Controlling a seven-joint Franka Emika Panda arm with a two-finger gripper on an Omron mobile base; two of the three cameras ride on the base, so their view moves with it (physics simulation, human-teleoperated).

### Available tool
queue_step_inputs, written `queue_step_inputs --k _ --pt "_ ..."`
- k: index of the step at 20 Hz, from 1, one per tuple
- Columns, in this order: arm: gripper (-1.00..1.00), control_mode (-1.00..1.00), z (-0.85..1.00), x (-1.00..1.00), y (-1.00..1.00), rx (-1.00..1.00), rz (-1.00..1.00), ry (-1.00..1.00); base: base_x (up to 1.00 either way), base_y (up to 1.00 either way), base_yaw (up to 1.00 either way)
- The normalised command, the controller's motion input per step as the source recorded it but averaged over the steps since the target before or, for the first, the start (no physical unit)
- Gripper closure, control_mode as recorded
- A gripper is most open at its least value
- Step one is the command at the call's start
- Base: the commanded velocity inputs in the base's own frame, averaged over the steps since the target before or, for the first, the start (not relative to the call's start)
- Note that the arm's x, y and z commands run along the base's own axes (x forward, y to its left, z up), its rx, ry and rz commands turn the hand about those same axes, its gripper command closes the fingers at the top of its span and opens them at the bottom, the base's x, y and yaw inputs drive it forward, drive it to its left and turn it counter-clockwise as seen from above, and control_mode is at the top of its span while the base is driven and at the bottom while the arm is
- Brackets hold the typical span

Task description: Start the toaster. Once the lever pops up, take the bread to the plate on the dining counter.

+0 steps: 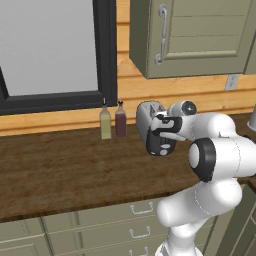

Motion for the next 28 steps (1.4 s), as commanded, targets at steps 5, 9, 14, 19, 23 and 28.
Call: queue_step_inputs --k 5,9,14,19,23,28 --pt "-1.0 -1.0 0.0 0.0 0.0 0.0 0.0 0.0 0.0 0.0 0.0" --pt "-1.0 -1.0 0.0 0.0 0.0 0.0 0.0 0.0 0.0 0.0 0.0" --pt "-1.0 -1.0 0.0 0.0 0.0 0.0 0.0 0.0 0.0 0.0 0.0" --pt "-1.0 -1.0 0.0 0.0 0.0 0.0 0.0 0.0 0.0 0.0 0.0" --pt "-1.0 -1.0 0.0 0.0 0.0 0.0 0.0 0.0 0.0 0.0 0.0" --pt "-1.0 -1.0 0.0 0.0 0.0 0.0 0.0 0.0 0.0 0.0 0.0"
